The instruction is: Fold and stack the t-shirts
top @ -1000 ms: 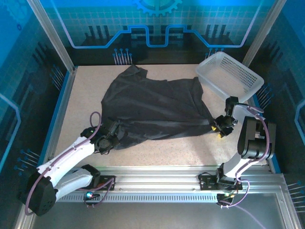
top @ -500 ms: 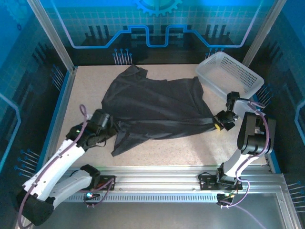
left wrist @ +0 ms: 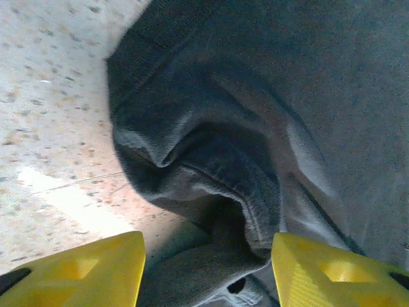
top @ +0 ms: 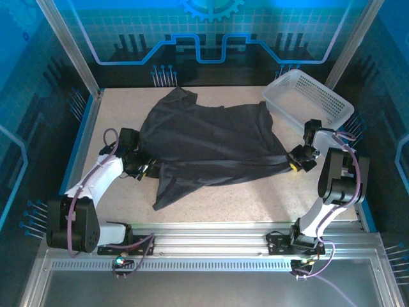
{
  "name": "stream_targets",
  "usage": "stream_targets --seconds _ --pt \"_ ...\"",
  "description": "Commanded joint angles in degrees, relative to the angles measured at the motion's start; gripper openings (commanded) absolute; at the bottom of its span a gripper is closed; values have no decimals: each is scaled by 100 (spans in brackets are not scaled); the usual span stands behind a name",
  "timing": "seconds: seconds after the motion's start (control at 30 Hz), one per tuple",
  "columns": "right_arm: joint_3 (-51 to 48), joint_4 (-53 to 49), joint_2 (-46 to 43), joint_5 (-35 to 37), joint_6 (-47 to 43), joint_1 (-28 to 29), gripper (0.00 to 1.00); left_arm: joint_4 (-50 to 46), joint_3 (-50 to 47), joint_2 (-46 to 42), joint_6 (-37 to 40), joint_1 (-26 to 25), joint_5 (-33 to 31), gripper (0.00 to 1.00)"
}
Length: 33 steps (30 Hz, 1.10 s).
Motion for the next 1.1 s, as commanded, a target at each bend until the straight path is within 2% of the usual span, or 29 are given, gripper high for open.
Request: stream_targets --seconds 0.0,0.3,0.5,0.53,0.63,0.67,0.83,1.07 --pt "54 -124 19 189 -109 53 0 676 -112 -2 -716 35 379 58" --pt "-21 -45 97 88 -36 123 0 895 -84 819 -1001 -209 659 48" --pt "41 -27 98 77 -30 207 0 1162 -34 1034 -1085 -255 507 38" --pt "52 -38 91 77 -29 218 0 1136 34 1073 -1054 -256 486 32" --pt "95 -18 24 58 -53 290 0 944 199 1028 -977 -256 410 5" --pt "153 -27 -31 57 -86 337 0 917 210 915 -977 -264 370 0" --pt "912 -97 -425 29 -414 800 0 544 814 240 -872 -247 -55 0" --pt "3448 -439 -441 -96 -648 1206 0 567 2988 72 -605 -56 -771 0"
